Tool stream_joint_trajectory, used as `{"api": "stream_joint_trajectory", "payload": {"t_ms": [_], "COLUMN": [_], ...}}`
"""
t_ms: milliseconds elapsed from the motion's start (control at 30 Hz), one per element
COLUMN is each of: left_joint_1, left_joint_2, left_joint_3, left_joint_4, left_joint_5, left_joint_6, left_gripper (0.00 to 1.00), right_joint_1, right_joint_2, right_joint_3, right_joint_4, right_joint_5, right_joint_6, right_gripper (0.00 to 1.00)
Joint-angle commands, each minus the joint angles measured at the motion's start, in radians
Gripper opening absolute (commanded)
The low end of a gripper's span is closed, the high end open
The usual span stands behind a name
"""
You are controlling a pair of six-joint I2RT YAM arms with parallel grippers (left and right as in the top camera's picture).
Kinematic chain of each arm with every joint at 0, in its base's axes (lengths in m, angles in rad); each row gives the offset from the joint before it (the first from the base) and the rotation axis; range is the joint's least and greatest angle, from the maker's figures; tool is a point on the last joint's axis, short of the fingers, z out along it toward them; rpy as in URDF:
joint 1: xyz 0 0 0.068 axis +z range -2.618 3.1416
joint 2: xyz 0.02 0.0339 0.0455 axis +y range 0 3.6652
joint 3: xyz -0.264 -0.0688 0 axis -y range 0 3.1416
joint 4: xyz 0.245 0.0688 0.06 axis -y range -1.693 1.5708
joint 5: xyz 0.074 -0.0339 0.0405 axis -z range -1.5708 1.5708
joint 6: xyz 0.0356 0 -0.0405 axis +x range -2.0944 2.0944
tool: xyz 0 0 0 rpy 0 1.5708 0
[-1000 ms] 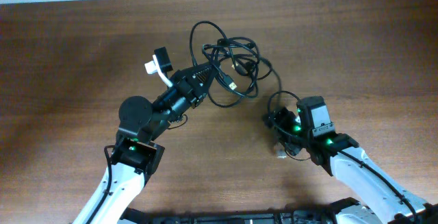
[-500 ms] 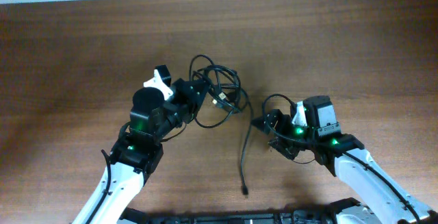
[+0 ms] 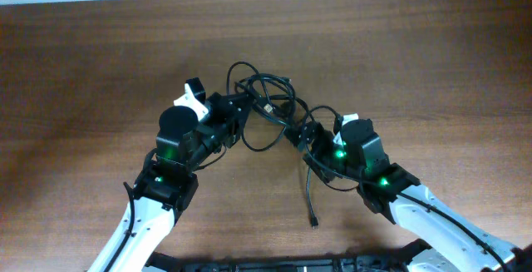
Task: Untangle cables
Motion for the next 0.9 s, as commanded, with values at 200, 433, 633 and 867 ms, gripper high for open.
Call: {"api": "stream_joint_trajectory", "payload": {"t_ms": [200, 433, 633, 867], "left_joint_1": [-0.076, -0.081, -0.081, -0.081], "left_joint_2": [-0.016, -0.016, -0.016, -0.016], "left_joint_3": [0.013, 0.013, 0.013, 0.013], "left_joint_4": [-0.048, -0.184, -0.192, -0.274], "left_joint_5": [0.089, -0.037, -0.103, -0.090], "left_joint_6": [-0.014, -0.014, 0.001, 0.171], "left_gripper": [0.00, 0.00, 0.00, 0.00], "right_joint_1": [0.008, 0.008, 0.008, -0.014], "right_joint_2": [0.119, 0.117, 0.117, 0.117], "right_joint_3": [0.002, 0.002, 0.002, 0.002], "right_joint_4": [0.211, 0.278, 0.278, 0.322], "right_joint_5": [0.093, -0.097, -0.204, -0.084], "right_joint_6": [0.134, 0.134, 0.134, 0.134], "right_gripper": [1.00, 1.00, 0.99, 0.99]}}
